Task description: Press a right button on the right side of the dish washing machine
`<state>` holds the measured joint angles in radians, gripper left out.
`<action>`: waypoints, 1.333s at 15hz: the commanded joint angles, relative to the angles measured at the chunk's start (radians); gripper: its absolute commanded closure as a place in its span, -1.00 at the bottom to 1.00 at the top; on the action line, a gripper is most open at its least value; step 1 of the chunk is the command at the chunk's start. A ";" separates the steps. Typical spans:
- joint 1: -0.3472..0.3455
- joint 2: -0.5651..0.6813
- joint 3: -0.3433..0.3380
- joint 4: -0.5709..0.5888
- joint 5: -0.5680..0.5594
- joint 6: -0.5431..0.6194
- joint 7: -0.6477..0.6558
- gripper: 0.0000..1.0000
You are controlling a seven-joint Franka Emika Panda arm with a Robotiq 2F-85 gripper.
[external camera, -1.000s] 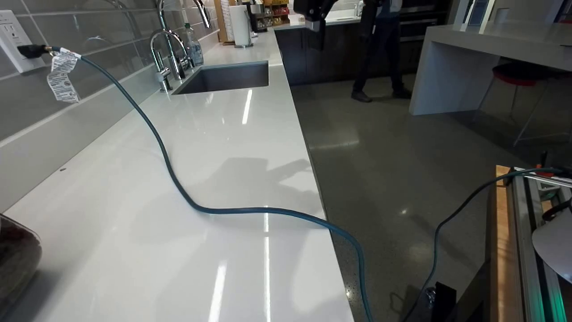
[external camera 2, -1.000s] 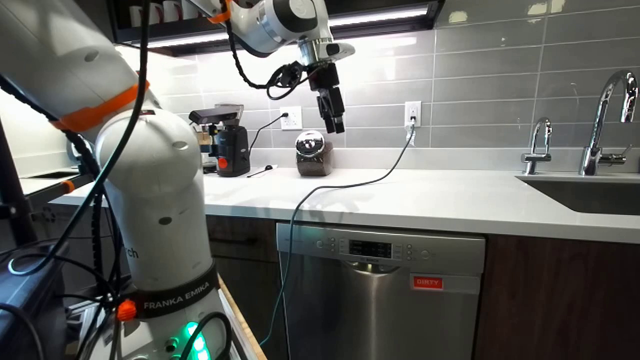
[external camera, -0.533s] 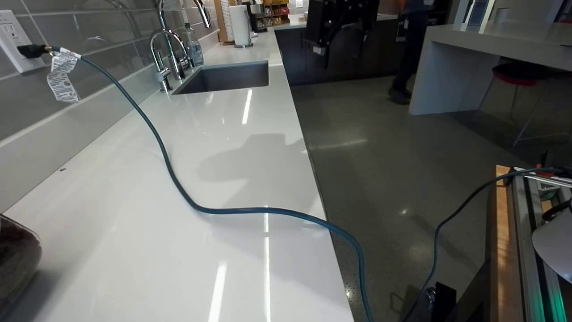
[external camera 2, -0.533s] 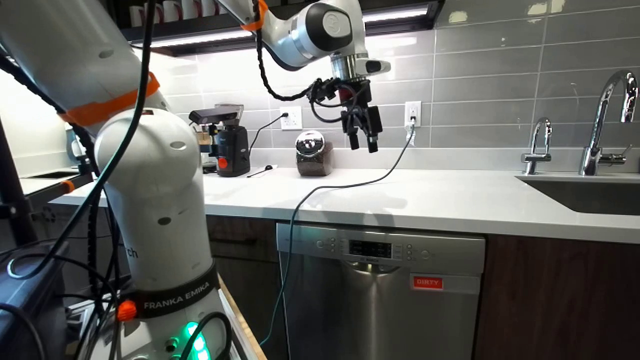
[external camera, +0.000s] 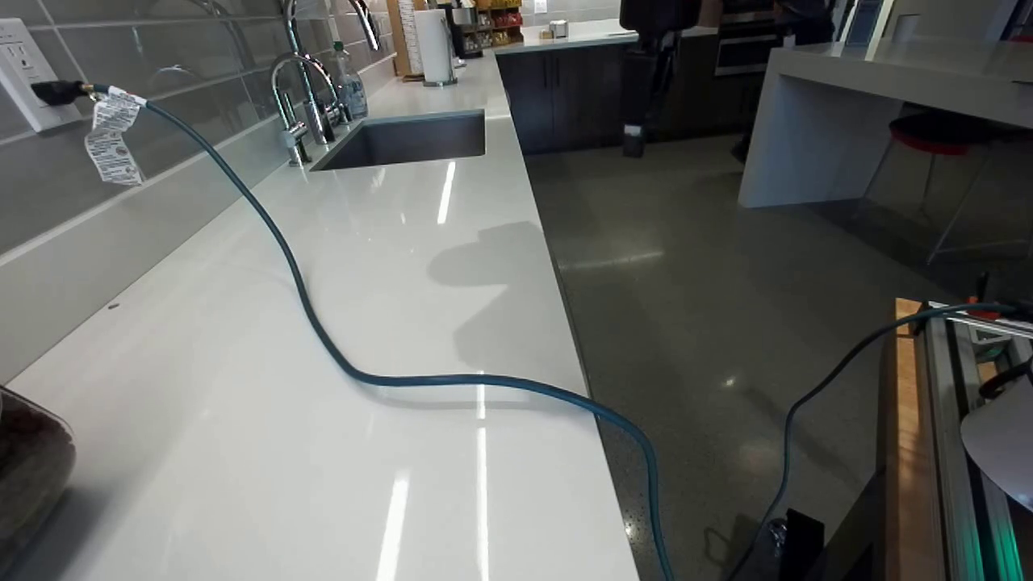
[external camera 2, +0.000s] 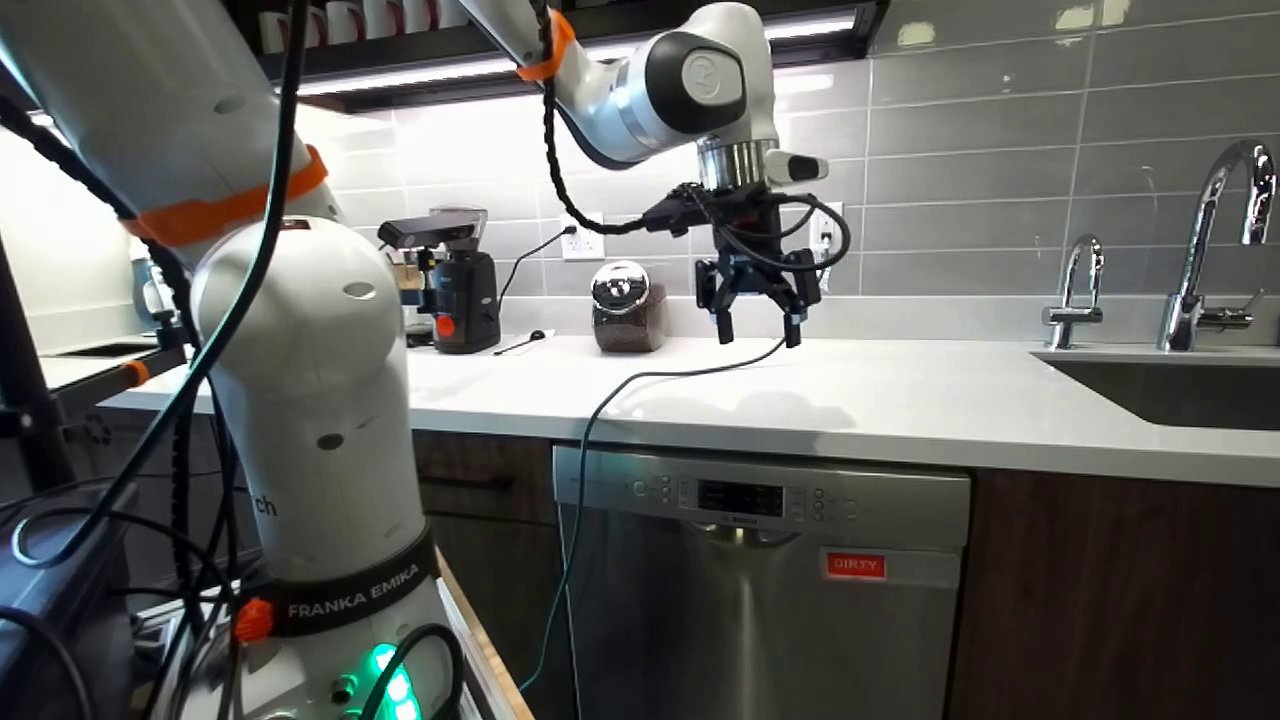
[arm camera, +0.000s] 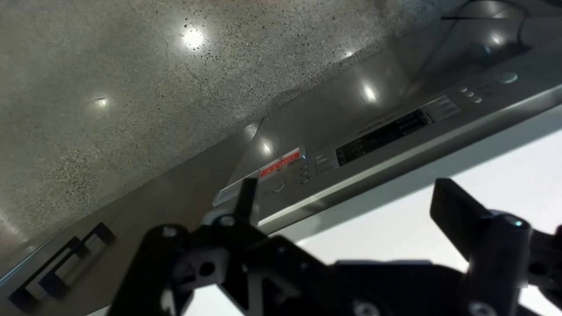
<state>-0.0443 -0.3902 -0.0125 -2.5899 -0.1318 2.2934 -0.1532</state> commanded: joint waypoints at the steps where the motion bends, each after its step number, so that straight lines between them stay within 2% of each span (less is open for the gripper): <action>1: -0.018 0.005 -0.040 -0.069 -0.044 0.124 -0.032 -1.00; 2: -0.003 0.007 -0.034 -0.033 -0.022 0.060 -0.034 -1.00; 4: -0.011 0.009 -0.044 -0.053 -0.024 0.099 -0.034 -1.00; 10: -0.011 0.009 -0.043 -0.054 -0.024 0.101 -0.034 -1.00; 13: -0.015 0.128 -0.053 0.001 -0.048 0.074 -0.085 -1.00; 20: -0.019 0.336 -0.106 0.053 -0.127 0.192 -0.434 -1.00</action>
<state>-0.0611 -0.1530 -0.0978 -2.5771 -0.2188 2.4216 -0.4581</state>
